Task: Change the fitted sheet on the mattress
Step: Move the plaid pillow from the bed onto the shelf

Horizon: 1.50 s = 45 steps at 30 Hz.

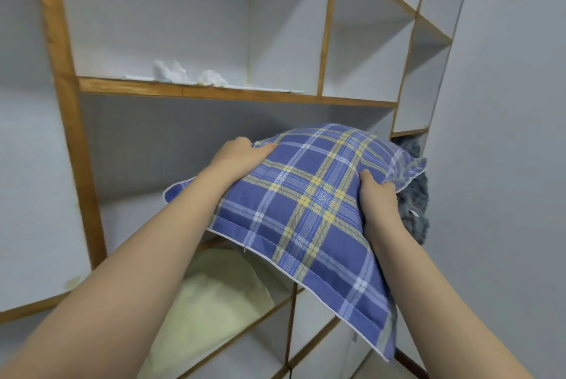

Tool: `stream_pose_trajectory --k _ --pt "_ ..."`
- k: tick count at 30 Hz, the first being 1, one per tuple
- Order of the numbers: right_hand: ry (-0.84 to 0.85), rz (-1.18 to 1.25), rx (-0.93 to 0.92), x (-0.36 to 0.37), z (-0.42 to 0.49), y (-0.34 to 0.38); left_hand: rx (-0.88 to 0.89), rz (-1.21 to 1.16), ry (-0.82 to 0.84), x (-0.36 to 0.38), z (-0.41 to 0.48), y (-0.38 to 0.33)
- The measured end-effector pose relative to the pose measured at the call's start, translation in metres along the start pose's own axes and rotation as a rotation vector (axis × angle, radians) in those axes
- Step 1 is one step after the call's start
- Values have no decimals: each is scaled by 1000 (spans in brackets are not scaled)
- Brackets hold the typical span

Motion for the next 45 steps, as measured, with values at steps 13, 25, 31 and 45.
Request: stream_pose_trajectory --k 13,25,31,45 --pt "101 -5 -9 65 10 23 -9 308 -103 -21 -18 9" --pt "6 -31 81 116 17 19 167 315 -154 -3 -65 -4" --pt "-47 -106 101 105 16 -3 228 374 -208 15 -80 -9" --pt "122 -181 -53 125 21 15 239 364 -281 17 -51 -8"
Point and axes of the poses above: each hand's wrist, its own z-axis towards the middle knuckle, its own x-axis out of the palm, y = z × x, the point moved 8 cm from there along z, towards the middle knuckle, and after that the axes turned 8 degrees about z, right-handed, at the moved point
